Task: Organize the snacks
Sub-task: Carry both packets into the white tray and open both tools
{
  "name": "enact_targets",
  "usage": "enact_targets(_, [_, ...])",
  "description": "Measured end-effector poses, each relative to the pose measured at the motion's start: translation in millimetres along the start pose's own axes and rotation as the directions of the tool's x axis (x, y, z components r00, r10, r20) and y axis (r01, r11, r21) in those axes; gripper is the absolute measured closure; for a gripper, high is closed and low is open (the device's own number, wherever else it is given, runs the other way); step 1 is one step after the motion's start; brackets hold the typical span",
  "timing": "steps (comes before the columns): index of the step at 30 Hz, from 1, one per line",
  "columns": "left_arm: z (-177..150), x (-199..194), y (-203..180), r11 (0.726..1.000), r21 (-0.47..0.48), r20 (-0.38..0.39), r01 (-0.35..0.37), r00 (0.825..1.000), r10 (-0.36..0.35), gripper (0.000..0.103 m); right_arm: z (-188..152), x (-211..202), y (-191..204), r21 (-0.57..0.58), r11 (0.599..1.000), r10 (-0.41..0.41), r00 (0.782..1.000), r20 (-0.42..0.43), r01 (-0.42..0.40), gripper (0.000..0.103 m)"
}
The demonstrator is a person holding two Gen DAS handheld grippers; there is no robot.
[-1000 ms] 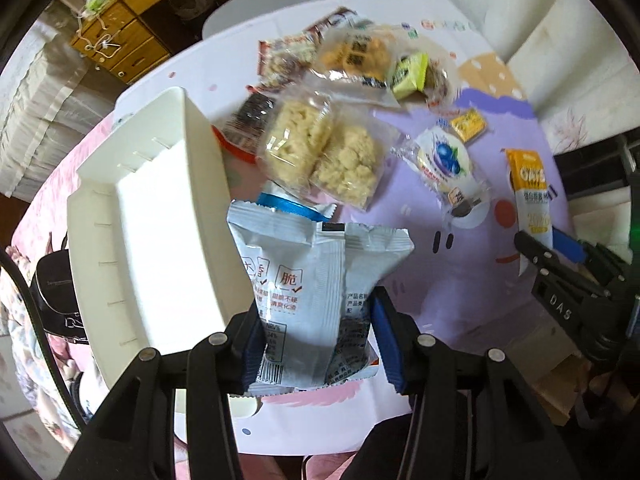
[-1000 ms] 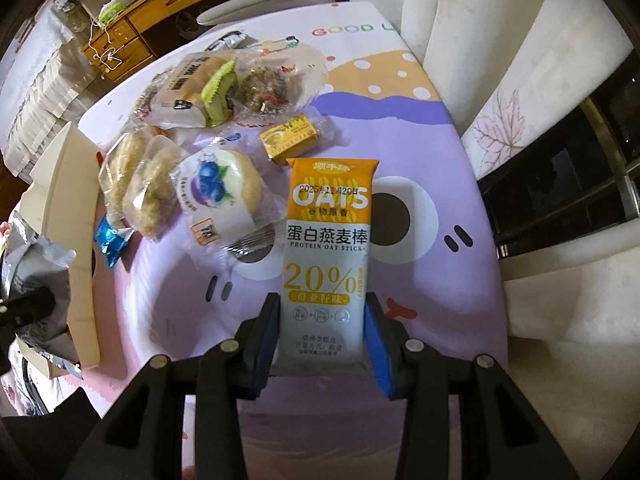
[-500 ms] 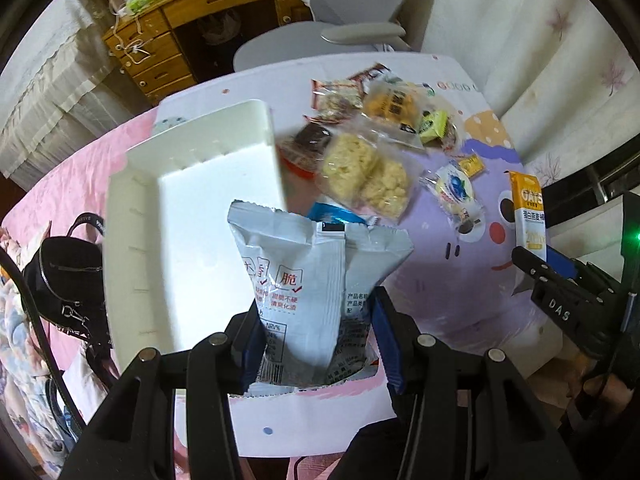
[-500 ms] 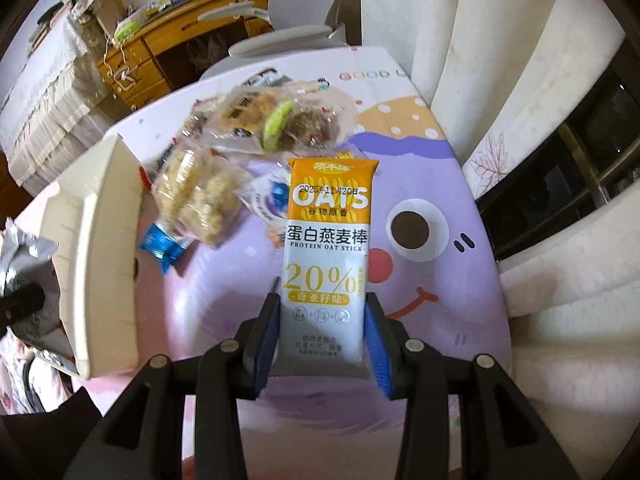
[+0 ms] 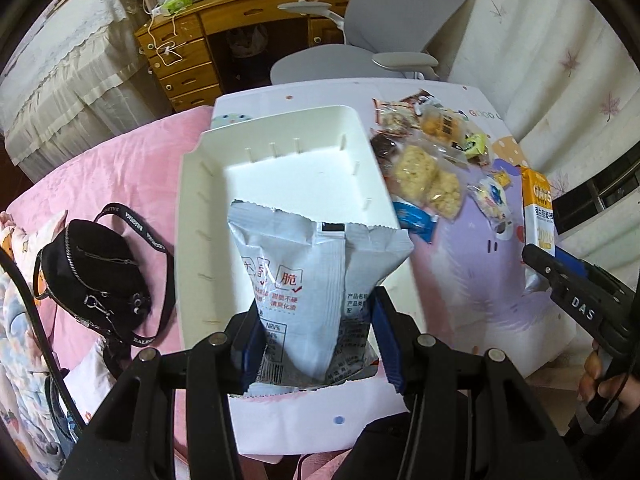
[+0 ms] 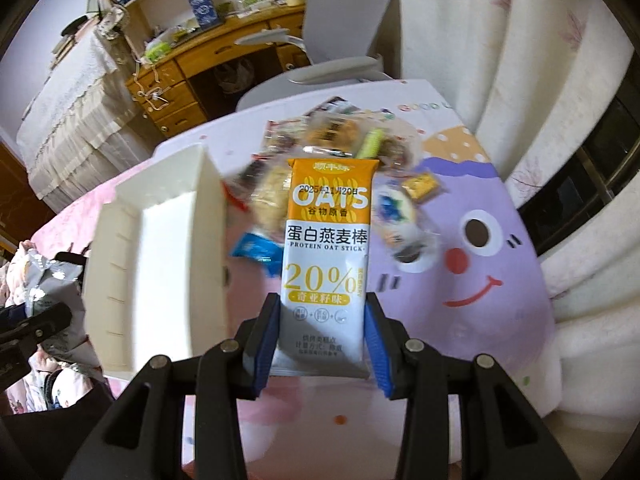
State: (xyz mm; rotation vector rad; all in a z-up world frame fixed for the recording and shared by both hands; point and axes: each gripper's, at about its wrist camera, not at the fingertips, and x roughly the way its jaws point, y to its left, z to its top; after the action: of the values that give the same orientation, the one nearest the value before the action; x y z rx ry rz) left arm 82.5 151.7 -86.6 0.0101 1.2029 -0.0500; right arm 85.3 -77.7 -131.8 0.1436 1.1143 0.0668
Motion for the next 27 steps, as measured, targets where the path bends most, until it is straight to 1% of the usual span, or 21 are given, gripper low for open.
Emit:
enact_targets(7, [-10,1,47,0.998,-0.030,0.036,0.049,0.998,-0.047,0.056,-11,-6,44,-0.014,0.998,0.070,0.997,0.045,-0.069,0.062])
enact_targets(10, [-12,2,66,0.997,-0.038,0.052,0.073,0.996,-0.071,0.055,-15,-7,64,-0.035,0.994,0.103,0.993,0.061,-0.101,0.062])
enact_targets(14, [-13,7,88,0.992,-0.062,0.053,0.106,0.993,-0.102,0.055,-20,-8,93,-0.078,0.988,0.141,0.987,0.074,-0.135,0.062])
enact_targets(16, [-13,10,98,0.989,-0.075,0.057,0.127,0.991,-0.123,0.055,-21,-6,108,-0.107,0.983,0.160,0.985,0.070,-0.152,0.076])
enact_targets(17, [-13,11,102,0.988,-0.078,0.060,0.135,0.990,-0.130,0.055,-22,-4,113,-0.118,0.981,0.166,0.984,0.066,-0.157,0.079])
enact_targets(22, [-14,20,113,0.982,-0.085,0.066,0.167,0.985,-0.162,0.055,-27,4,136,-0.165,0.971,0.181,0.983,0.031,-0.174,0.079])
enact_targets(26, [-14,27,110,0.982,-0.072,0.055,0.176,0.984,-0.172,0.055,-38,8,144,-0.181,0.968,0.179,0.984,0.012,-0.174,0.079])
enact_targets(27, [-13,28,109,0.982,-0.068,0.054,0.179,0.983,-0.175,0.052,-39,7,144,-0.179,0.969,0.176,0.984,0.010,-0.172,0.079])
